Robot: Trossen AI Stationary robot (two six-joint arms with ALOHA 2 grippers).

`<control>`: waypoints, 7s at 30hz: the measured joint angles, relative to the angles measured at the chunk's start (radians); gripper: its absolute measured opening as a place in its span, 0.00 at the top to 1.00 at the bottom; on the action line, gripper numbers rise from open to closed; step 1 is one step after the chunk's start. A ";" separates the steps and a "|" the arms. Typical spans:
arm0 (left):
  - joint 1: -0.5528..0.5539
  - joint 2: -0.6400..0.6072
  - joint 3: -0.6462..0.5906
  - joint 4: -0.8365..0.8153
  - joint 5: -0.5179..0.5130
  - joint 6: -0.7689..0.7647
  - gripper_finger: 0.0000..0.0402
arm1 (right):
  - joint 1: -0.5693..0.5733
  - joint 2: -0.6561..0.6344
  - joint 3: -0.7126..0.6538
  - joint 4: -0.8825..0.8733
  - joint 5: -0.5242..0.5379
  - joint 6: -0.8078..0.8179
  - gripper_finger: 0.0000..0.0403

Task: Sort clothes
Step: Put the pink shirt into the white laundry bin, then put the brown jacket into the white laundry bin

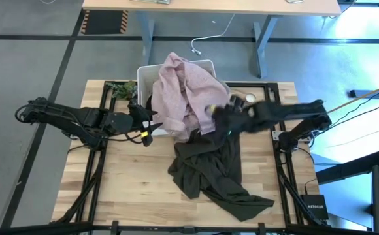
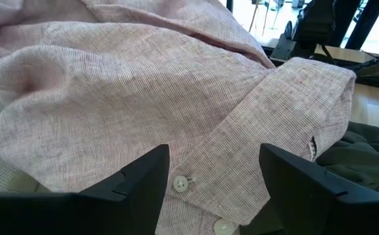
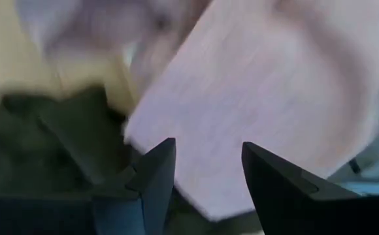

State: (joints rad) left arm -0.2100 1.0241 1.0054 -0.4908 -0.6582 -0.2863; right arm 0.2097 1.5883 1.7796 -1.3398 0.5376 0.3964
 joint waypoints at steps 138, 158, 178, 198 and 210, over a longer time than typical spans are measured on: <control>-0.024 0.007 0.000 0.008 0.000 -0.001 0.42 | -0.390 0.236 -0.054 0.578 -0.153 -0.278 0.52; -0.024 0.007 0.000 0.002 -0.001 -0.005 0.42 | 0.144 0.119 0.130 0.108 -0.217 -0.060 0.52; -0.024 0.007 0.000 -0.003 0.116 0.006 0.42 | 0.348 0.167 -0.183 0.351 -0.180 0.180 0.47; -0.024 0.007 0.000 -0.049 0.116 -0.048 0.42 | 0.263 0.443 -0.184 0.248 -0.150 0.156 0.18; -0.024 0.007 0.000 -0.053 0.116 -0.055 0.42 | 0.080 0.439 -0.443 0.419 -0.094 0.103 0.28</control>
State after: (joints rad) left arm -0.2340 1.0313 1.0050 -0.5438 -0.5419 -0.3416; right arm 0.2897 2.0277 1.3371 -0.9209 0.4435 0.4991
